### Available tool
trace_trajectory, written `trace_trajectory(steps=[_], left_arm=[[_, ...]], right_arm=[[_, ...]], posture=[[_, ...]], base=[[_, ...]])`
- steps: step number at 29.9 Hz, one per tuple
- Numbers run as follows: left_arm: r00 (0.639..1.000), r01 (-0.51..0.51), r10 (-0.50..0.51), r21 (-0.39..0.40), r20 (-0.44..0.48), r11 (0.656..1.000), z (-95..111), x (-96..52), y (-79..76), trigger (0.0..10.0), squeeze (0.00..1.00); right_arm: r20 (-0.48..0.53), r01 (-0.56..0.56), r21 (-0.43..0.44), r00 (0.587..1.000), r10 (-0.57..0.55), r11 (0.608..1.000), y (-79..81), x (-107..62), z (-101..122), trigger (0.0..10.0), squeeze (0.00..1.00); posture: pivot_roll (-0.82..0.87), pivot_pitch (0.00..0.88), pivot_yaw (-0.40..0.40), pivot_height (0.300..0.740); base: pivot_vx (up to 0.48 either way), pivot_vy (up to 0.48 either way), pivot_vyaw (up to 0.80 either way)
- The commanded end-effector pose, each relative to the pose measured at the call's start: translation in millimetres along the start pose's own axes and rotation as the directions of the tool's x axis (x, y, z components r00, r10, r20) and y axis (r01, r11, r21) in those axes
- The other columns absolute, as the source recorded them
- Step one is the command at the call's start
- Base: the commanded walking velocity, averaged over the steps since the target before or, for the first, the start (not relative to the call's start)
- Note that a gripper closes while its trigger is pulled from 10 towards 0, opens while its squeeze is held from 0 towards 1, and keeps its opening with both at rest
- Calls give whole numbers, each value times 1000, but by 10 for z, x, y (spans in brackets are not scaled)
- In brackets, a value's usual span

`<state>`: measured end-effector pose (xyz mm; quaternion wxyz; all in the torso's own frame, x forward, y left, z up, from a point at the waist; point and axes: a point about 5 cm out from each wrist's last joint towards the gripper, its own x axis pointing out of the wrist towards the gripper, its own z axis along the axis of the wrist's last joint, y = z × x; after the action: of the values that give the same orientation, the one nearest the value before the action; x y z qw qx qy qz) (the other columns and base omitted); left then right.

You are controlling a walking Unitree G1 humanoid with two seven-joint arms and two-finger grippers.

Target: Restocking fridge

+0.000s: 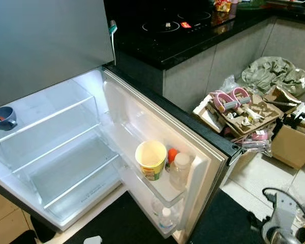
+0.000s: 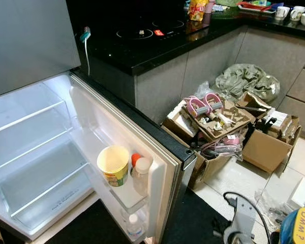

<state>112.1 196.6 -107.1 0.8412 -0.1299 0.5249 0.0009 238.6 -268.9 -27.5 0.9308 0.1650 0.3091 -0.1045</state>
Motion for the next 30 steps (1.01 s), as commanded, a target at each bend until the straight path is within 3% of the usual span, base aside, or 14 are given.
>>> trace_trajectory(steps=[1,4,6,10,12,13,15,16,18,20,25,28,29,30], left_arm=[[999,0,0,9,-43,1000,-108,-16,6,10000,0],[998,7,-4,49,-57,999,-117,-18,7,10000,0],[998,7,-4,53,-58,999,-119,-19,8,10000,0],[998,13,-10,61,-62,998,-125,-18,2,10000,0],[998,19,-14,73,-68,997,-129,-18,-4,10000,0],[998,19,-14,73,-68,997,-129,-18,-4,10000,0],[997,22,-16,78,-70,997,-129,-17,-7,10000,0],[997,22,-16,78,-70,997,-129,-17,-7,10000,0],[997,24,-18,80,-71,996,-128,-14,-14,10000,0],[997,27,-20,85,-72,996,-129,-13,-21,10000,0],[997,30,-24,90,-75,995,-133,-11,-27,10000,0],[997,34,-26,97,-79,995,-139,-10,-34,10000,0],[996,34,-27,98,-79,995,-140,-10,-36,10000,0],[996,34,-27,98,-79,995,-140,-10,-36,10000,0]], right_arm=[[13,-71,25,997,71,997,101,28,34,10000,0],[3,-350,-32,937,350,936,509,99,140,10000,0],[-3,-398,-39,917,399,916,580,102,148,10000,0],[-96,-562,-126,827,554,817,822,87,65,10000,0],[-187,-647,-183,762,620,740,955,60,-49,10000,0],[-187,-647,-183,762,620,740,955,60,-49,10000,0],[-265,-759,-177,650,713,626,1136,7,-172,10000,0],[-265,-759,-177,650,713,626,1136,7,-172,10000,0],[-302,-875,-125,483,822,468,1357,-76,-248,10000,0],[-294,-929,-83,368,882,360,1509,-135,-258,10000,0],[-246,-906,-98,422,873,411,1528,-96,-198,10000,0],[-204,-736,-147,676,708,661,1190,22,-170,10000,0],[-199,-678,-156,734,649,719,1064,37,-183,10000,0],[-199,-678,-156,734,649,719,1064,37,-183,10000,0]], posture=[[-36,50,0,740],[-35,50,-1,740],[-35,50,-1,740],[-36,42,-2,740],[-36,42,-2,740],[-36,42,-2,740],[-36,42,-2,740],[-36,42,-2,740],[-38,34,-7,740],[-36,27,-9,740],[-35,23,-9,740],[-35,20,-9,740],[-35,20,-9,740],[-35,20,-9,740]], base=[[0,0,0],[0,0,0],[0,0,0],[0,0,0],[0,0,0],[0,0,0],[0,0,0],[0,0,0],[0,0,0],[0,0,0],[0,0,0],[0,0,0],[0,0,0],[0,0,0]])
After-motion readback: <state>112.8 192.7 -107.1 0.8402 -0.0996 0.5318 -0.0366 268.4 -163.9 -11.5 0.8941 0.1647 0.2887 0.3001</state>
